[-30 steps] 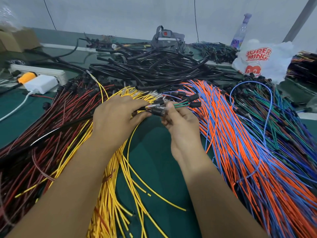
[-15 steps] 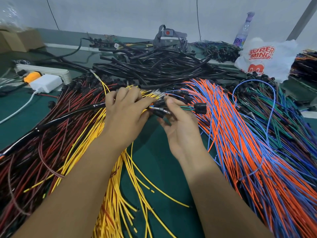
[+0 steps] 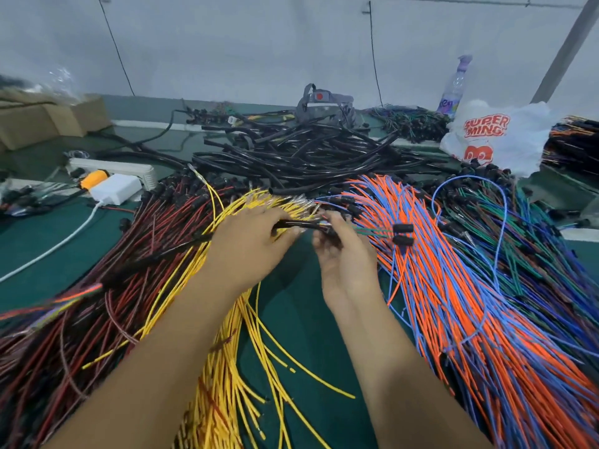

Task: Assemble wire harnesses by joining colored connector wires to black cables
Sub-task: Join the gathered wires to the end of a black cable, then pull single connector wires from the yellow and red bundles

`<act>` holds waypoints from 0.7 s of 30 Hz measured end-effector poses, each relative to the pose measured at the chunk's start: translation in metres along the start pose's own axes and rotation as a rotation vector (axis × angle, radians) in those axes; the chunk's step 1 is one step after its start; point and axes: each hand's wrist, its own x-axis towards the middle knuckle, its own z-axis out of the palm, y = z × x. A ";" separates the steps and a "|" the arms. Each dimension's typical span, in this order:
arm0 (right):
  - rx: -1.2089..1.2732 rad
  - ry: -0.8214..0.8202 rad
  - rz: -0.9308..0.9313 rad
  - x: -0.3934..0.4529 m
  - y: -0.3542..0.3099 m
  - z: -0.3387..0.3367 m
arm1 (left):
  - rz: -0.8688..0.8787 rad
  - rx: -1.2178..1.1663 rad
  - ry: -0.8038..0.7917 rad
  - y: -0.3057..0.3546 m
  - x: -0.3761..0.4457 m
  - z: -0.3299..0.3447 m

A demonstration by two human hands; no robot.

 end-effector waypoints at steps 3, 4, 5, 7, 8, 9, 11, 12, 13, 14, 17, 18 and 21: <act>0.276 -0.072 0.077 -0.003 -0.013 -0.004 | -0.059 0.070 -0.069 -0.013 0.004 -0.025; 0.316 -0.135 0.112 -0.006 -0.014 -0.004 | -0.078 0.079 -0.062 -0.017 0.005 -0.035; 0.311 -0.198 0.150 -0.009 -0.014 -0.001 | -0.102 0.076 -0.037 -0.020 0.005 -0.047; 0.116 -0.290 0.204 -0.017 -0.005 0.009 | -0.168 0.014 0.034 -0.026 0.009 -0.072; -0.055 -0.334 0.202 -0.022 0.003 0.016 | -0.206 -0.031 0.073 -0.032 0.011 -0.087; -0.243 -0.384 0.179 -0.028 0.013 0.022 | -0.248 -0.072 0.107 -0.040 0.013 -0.104; -0.568 -0.504 0.101 -0.041 0.030 0.030 | -0.325 -0.123 0.163 -0.061 0.015 -0.141; -0.704 -0.573 0.056 -0.047 0.038 0.030 | -0.356 -0.133 0.199 -0.072 0.015 -0.161; -0.839 -0.652 0.002 -0.052 0.045 0.029 | -0.385 -0.139 0.246 -0.083 0.012 -0.179; -0.992 -0.738 -0.069 -0.057 0.051 0.026 | -0.411 -0.131 0.298 -0.094 0.008 -0.197; -1.481 -0.985 -0.421 -0.065 0.061 0.022 | -0.473 0.039 0.400 -0.128 -0.004 -0.238; -1.558 -1.058 -0.524 -0.067 0.064 0.024 | -0.487 0.128 0.415 -0.141 -0.009 -0.247; -1.667 -1.152 -0.550 -0.069 0.066 0.028 | -0.574 0.451 0.314 -0.180 -0.025 -0.253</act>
